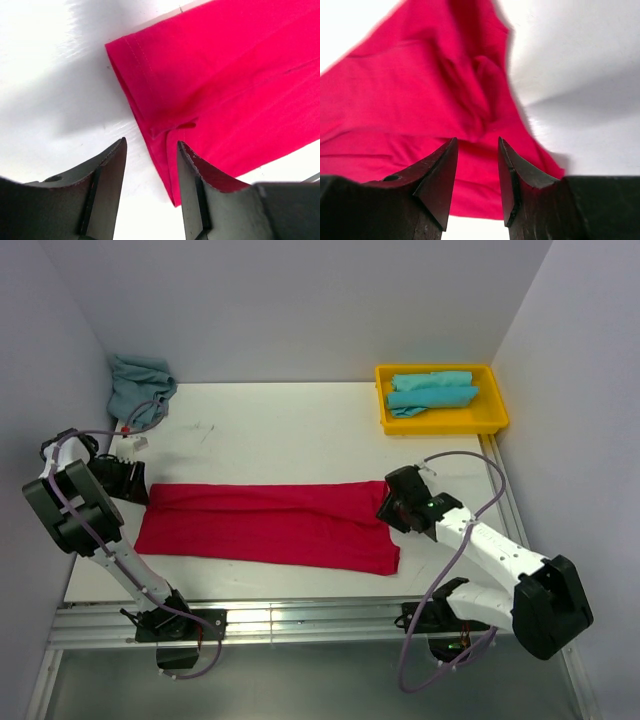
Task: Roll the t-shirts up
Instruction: Fold the tshirt
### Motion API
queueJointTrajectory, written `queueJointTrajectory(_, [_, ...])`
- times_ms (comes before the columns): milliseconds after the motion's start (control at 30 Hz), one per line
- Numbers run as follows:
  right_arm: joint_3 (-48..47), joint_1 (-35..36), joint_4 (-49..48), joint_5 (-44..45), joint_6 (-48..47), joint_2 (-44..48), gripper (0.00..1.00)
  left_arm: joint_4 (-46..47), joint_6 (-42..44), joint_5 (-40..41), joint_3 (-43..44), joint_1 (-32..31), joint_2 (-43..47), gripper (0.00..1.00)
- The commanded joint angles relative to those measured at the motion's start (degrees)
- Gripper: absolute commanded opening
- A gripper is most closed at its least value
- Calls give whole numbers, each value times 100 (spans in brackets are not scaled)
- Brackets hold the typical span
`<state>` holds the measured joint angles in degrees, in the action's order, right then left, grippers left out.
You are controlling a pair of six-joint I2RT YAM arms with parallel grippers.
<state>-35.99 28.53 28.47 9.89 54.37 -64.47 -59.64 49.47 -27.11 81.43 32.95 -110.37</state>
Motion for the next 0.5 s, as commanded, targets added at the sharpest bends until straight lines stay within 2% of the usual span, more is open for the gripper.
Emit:
queueJointTrajectory(0, [-452,65,150,154,-119,119,45,-312,203,-163,251,54,367,50])
queueJointTrajectory(233, [-1321,65,142,276,-470,-698,45,-364,229,-163,207,71,463,50])
queueJointTrajectory(467, [-2403,-76,220,320,-866,-2322,43,-461,194,-207,330,63,472,49])
